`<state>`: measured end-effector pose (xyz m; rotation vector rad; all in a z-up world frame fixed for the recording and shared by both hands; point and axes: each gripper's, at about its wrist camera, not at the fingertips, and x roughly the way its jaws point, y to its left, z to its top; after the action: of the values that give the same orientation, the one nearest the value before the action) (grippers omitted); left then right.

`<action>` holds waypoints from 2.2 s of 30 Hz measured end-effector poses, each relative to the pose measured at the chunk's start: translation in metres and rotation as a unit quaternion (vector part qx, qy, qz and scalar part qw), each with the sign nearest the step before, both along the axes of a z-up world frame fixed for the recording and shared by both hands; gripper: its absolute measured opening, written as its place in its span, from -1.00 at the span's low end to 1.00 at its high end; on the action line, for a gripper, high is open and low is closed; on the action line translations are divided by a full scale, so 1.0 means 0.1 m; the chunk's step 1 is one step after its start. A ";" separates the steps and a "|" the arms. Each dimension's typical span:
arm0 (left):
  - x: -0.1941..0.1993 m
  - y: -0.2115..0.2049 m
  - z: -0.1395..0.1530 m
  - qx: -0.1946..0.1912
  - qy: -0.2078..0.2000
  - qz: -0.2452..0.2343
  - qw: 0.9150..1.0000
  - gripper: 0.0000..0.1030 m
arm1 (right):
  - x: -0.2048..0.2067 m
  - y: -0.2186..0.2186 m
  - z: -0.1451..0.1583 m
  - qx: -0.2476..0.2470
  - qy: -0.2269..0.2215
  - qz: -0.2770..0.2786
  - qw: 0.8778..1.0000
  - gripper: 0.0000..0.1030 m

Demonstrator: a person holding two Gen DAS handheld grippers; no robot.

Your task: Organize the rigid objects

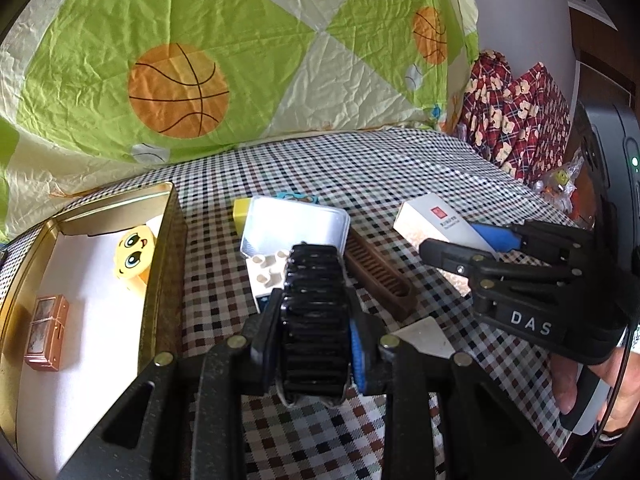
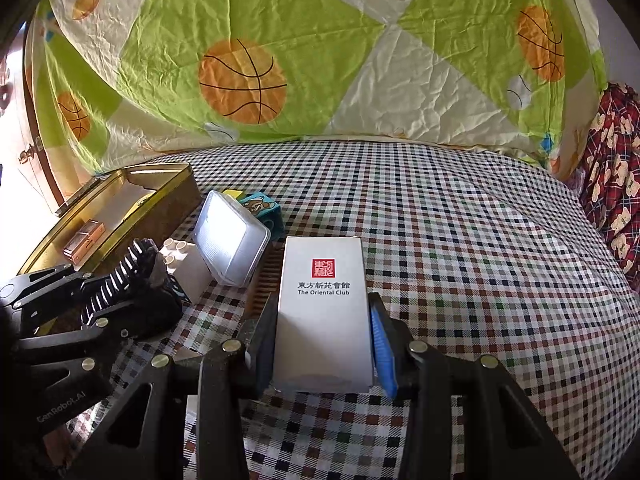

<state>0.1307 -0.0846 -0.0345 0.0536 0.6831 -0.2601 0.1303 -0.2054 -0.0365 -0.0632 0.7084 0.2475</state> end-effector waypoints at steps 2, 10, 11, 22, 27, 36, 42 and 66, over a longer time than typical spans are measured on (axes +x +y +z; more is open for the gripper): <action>-0.02 0.03 0.02 -0.007 -0.008 0.007 1.000 -0.47 | -0.02 -0.01 0.02 0.002 -0.009 0.000 1.000 -0.15; -0.12 0.12 0.09 -0.022 -0.041 0.027 0.999 -0.47 | -0.09 -0.02 0.09 0.007 -0.036 -0.001 0.999 -0.15; -0.14 0.13 0.09 -0.022 -0.046 0.028 0.998 -0.47 | -0.10 -0.02 0.10 0.007 -0.039 -0.002 0.999 -0.15; -0.22 0.15 0.15 -0.024 -0.076 0.039 0.996 -0.47 | -0.17 -0.03 0.17 0.009 -0.066 -0.004 0.998 -0.15; -0.27 0.16 0.17 -0.026 -0.088 0.044 0.995 -0.47 | -0.23 -0.05 0.19 0.011 -0.078 -0.007 0.997 -0.15; -0.33 0.18 0.21 -0.026 -0.107 0.052 0.993 -0.47 | -0.26 -0.07 0.21 0.013 -0.092 -0.010 0.996 -0.15; -0.38 0.20 0.22 -0.028 -0.120 0.057 0.991 -0.47 | -0.30 -0.09 0.24 0.015 -0.103 -0.014 0.994 -0.15; -0.51 0.23 0.29 -0.029 -0.160 0.071 0.984 -0.47 | -0.45 -0.12 0.32 0.018 -0.149 -0.022 0.988 -0.15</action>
<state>0.0801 -0.0617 -0.0057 -0.0099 0.3565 -0.1290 0.0855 -0.2176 -0.0045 -0.0482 0.4068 0.2028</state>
